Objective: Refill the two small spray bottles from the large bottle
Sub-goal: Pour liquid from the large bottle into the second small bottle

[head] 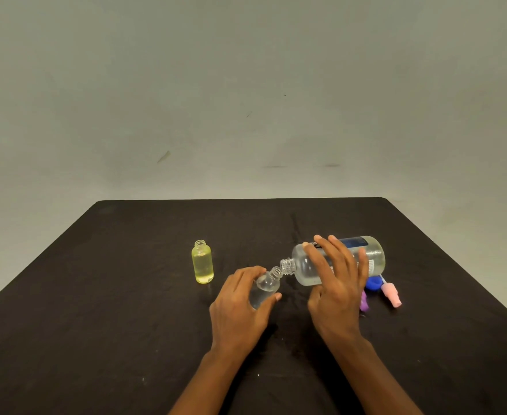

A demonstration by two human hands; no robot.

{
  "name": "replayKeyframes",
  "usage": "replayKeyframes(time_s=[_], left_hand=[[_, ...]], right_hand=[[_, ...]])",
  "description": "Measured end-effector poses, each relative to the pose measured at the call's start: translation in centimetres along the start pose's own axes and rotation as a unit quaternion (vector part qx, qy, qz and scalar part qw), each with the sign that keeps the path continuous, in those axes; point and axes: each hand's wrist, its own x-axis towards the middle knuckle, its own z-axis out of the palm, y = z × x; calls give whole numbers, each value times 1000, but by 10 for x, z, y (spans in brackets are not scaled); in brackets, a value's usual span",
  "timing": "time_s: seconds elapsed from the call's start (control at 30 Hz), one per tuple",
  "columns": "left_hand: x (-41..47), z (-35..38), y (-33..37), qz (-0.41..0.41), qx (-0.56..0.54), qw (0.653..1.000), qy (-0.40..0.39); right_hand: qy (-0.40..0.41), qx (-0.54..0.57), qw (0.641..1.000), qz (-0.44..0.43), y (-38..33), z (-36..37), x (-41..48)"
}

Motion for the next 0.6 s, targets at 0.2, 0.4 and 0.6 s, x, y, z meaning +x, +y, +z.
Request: replayKeyframes(time_s=[0.2, 0.4, 0.6], left_hand=[[0, 0, 0, 3, -2, 1000, 3], [0, 0, 1, 7, -1, 1000, 5], [0, 1, 1, 4, -1, 1000, 6]], right_hand=[[-8, 2, 1000, 3, 0, 0, 0], [-6, 4, 1000, -1, 1, 0, 0], [-1, 3, 1000, -5, 2, 1, -1]])
